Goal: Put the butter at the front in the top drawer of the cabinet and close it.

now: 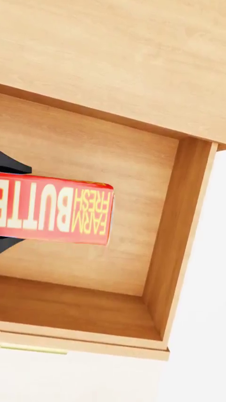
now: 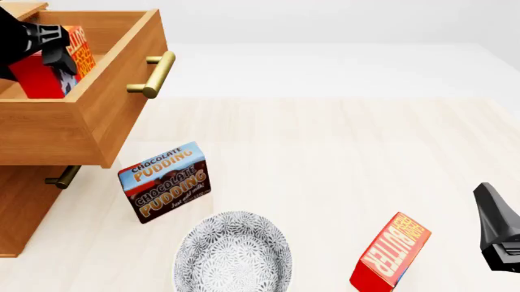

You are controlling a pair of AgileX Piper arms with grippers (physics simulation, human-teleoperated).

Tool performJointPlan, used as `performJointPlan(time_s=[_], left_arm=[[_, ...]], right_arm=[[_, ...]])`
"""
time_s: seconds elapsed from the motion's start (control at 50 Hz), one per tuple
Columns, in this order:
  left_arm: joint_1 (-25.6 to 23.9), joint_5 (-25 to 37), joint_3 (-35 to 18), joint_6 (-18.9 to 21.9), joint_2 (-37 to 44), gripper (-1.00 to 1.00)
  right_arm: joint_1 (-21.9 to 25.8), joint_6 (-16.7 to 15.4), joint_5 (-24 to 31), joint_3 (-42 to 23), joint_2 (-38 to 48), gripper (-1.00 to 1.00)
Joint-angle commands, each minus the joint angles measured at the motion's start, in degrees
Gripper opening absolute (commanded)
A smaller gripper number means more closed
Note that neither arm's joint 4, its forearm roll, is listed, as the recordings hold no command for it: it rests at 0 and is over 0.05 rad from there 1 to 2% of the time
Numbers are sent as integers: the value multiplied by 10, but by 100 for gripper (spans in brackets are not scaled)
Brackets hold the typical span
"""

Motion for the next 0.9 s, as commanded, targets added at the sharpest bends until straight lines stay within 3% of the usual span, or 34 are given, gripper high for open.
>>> performJointPlan(time_s=[0.02,0.48,0.5,0.9], left_arm=[[1,-7,-6,12,0,-100],[5,3,-11,23,5,-100],[4,3,-12,21,4,100],[9,34,-50,33,6,100]], right_arm=[[0,1,-1,1,0,100],[0,1,-1,1,0,100],[0,1,-1,1,0,100],[0,1,-1,1,0,100]])
